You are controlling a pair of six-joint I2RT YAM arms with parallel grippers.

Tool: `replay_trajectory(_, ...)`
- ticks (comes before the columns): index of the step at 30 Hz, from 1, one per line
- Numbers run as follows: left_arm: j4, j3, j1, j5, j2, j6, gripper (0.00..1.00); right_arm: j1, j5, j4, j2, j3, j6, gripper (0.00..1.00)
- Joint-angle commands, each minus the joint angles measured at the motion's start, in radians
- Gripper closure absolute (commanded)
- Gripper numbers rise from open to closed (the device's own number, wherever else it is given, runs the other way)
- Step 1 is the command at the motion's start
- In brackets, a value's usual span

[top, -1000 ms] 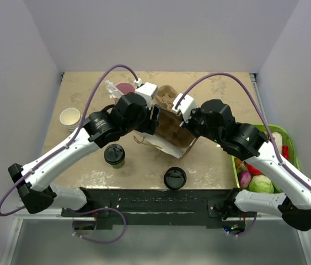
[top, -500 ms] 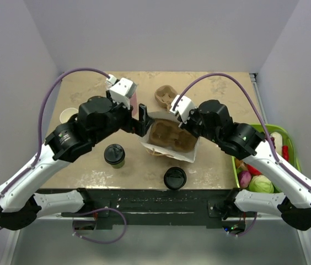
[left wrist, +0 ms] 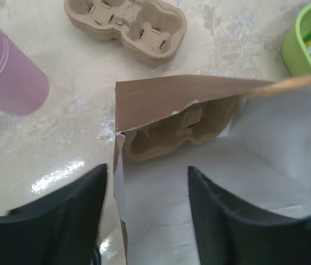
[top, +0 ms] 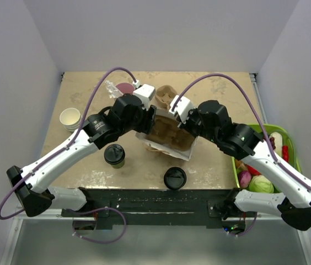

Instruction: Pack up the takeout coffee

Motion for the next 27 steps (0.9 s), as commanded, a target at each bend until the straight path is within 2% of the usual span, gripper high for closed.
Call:
replay_trajectory(1,0.045,0.012,0.006,-0.109,0.022,0.017,0.6,-0.006,-0.019,0.058,-0.023,-0.02,-0.024,1.0)
replay_trajectory(3,0.034,0.025,0.005,-0.139,0.045,0.006,0.74,-0.008,-0.013,0.053,-0.026,-0.031,-0.026,1.0)
replay_trajectory(4,0.037,0.022,0.005,-0.144,0.045,0.005,0.86,-0.008,-0.011,0.05,-0.027,-0.036,-0.024,1.0)
replay_trajectory(6,0.04,0.014,0.005,-0.155,0.045,0.003,0.96,-0.009,-0.008,0.049,-0.033,-0.04,-0.012,1.0)
replay_trajectory(7,0.04,0.01,0.005,-0.159,0.043,0.0,1.0,-0.009,-0.002,0.049,-0.032,-0.039,-0.003,1.0)
replay_trajectory(9,0.054,-0.004,0.005,-0.17,0.028,0.0,1.0,-0.009,0.006,0.046,-0.036,-0.034,0.021,0.98)
replay_trajectory(10,0.06,-0.015,0.005,-0.17,0.022,-0.011,1.0,-0.009,0.007,0.041,-0.041,-0.03,0.035,0.92)
replay_trajectory(11,0.064,-0.017,0.005,-0.179,0.011,-0.018,1.0,-0.009,0.007,0.037,-0.043,-0.017,0.051,0.66)
replay_trajectory(12,0.058,-0.015,0.005,-0.185,0.011,-0.031,1.0,-0.009,0.004,0.029,-0.043,-0.011,0.083,0.48)
replay_trajectory(13,0.051,-0.004,0.005,-0.191,0.009,-0.05,1.0,-0.009,0.0,0.012,-0.044,-0.004,0.104,0.36)
replay_trajectory(14,0.04,0.006,0.005,-0.204,0.018,-0.061,1.0,-0.009,-0.003,0.006,-0.047,0.018,0.127,0.19)
replay_trajectory(15,0.007,0.02,0.005,-0.205,0.025,-0.072,1.0,-0.009,-0.006,-0.002,-0.049,0.03,0.173,0.08)
replay_trajectory(16,-0.007,0.043,0.005,-0.207,0.032,-0.087,1.0,-0.009,-0.019,-0.025,-0.052,0.05,0.196,0.02)
replay_trajectory(19,-0.047,0.071,0.005,-0.23,0.052,-0.121,1.0,-0.009,-0.06,-0.04,-0.079,0.136,0.311,0.02)
replay_trajectory(22,-0.096,0.103,0.005,-0.242,0.075,-0.176,1.0,-0.009,-0.219,-0.007,-0.116,0.174,0.423,0.02)
replay_trajectory(23,-0.104,0.106,0.005,-0.222,0.078,-0.184,1.0,-0.008,-0.397,0.01,-0.122,0.165,0.434,0.03)
replay_trajectory(24,-0.094,0.099,0.005,-0.205,0.077,-0.183,1.0,-0.006,-0.475,0.032,-0.121,0.155,0.454,0.06)
replay_trajectory(27,-0.078,0.098,0.005,-0.164,0.071,-0.192,1.0,-0.005,-0.588,0.099,-0.074,0.102,0.521,0.35)
